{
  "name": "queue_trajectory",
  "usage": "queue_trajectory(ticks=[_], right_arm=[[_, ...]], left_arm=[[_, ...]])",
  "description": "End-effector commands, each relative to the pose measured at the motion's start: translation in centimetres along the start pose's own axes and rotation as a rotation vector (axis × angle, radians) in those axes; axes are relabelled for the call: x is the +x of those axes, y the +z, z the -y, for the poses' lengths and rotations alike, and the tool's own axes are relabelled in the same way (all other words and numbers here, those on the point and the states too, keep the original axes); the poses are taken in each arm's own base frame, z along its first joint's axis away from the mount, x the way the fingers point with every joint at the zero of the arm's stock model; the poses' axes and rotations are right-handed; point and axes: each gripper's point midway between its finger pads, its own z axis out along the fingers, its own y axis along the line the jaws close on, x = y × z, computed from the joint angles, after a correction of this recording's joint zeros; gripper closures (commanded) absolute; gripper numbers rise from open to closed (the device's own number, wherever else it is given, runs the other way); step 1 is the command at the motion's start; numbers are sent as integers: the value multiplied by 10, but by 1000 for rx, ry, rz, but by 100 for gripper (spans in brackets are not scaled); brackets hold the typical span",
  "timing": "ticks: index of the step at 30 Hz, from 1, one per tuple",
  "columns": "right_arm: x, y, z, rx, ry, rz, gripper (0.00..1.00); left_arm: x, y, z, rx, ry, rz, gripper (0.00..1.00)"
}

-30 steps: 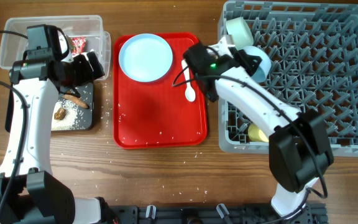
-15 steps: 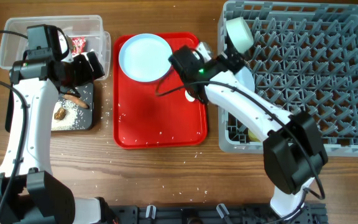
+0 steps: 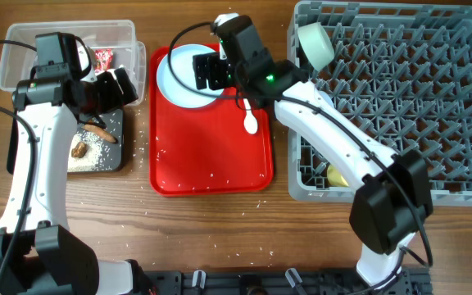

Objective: Sort waste into correct bins and load items into the dishwasher rack
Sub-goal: 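Grasp the light-blue plate with the right gripper and stand it in the rack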

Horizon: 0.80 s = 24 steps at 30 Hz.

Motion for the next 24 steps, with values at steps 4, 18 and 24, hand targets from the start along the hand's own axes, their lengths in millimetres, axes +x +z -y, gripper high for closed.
queue_trajectory(ticks=[4,18,24], right_arm=[[47,57,42,168,335,-55,24],[119,116,74,266,402,-197,56],[156,105,83,323,403,-347,76]], left_arm=[[-6,-7,3,8,5,25,0],[-6,-7,3,8,5,25,0],[-6,-7,3,8,5,25,0]])
